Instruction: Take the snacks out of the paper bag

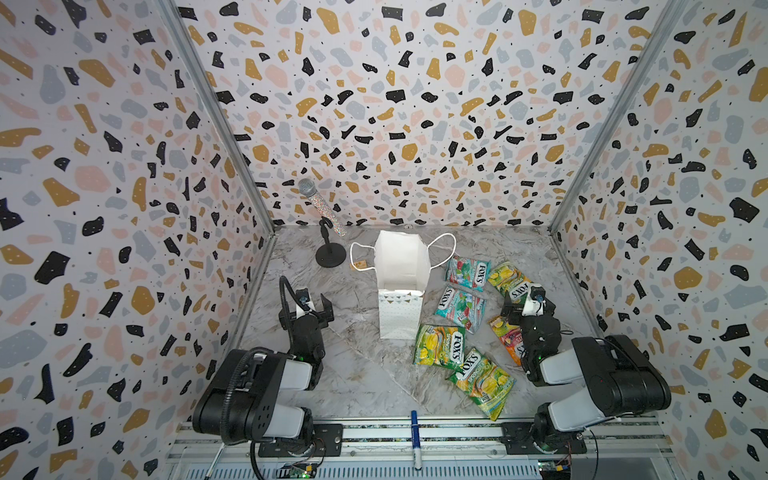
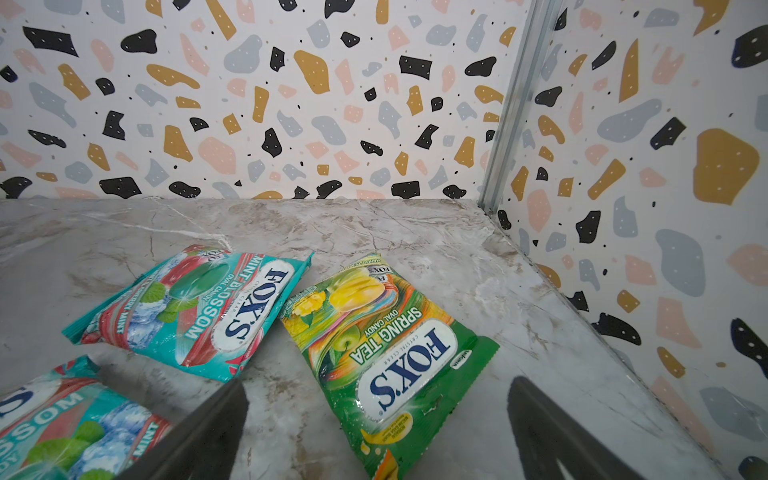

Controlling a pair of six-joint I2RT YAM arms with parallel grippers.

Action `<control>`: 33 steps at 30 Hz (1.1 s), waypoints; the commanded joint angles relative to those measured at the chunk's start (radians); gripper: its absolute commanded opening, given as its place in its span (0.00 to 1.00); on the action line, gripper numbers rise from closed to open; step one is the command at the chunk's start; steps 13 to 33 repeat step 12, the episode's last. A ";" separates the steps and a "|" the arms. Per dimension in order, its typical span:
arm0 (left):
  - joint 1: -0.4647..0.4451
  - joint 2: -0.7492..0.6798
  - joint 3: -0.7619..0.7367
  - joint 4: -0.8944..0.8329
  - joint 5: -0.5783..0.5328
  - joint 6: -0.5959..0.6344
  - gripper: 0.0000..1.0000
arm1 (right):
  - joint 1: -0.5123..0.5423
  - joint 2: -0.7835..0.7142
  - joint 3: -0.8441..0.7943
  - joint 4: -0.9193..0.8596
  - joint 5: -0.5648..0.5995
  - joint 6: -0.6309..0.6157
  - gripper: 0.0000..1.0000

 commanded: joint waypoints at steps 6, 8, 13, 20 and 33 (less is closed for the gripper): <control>0.005 -0.008 0.012 0.040 -0.015 -0.009 1.00 | 0.004 -0.002 0.013 -0.007 0.016 0.008 0.99; 0.006 -0.007 0.012 0.040 -0.016 -0.008 1.00 | 0.004 -0.003 0.015 -0.009 0.013 0.007 0.99; 0.006 -0.008 0.013 0.040 -0.015 -0.008 1.00 | 0.006 -0.007 0.005 0.011 0.018 0.006 0.99; 0.006 -0.008 0.013 0.040 -0.015 -0.008 1.00 | 0.006 -0.007 0.005 0.011 0.018 0.006 0.99; 0.006 -0.008 0.013 0.040 -0.015 -0.008 1.00 | 0.006 -0.007 0.005 0.011 0.018 0.006 0.99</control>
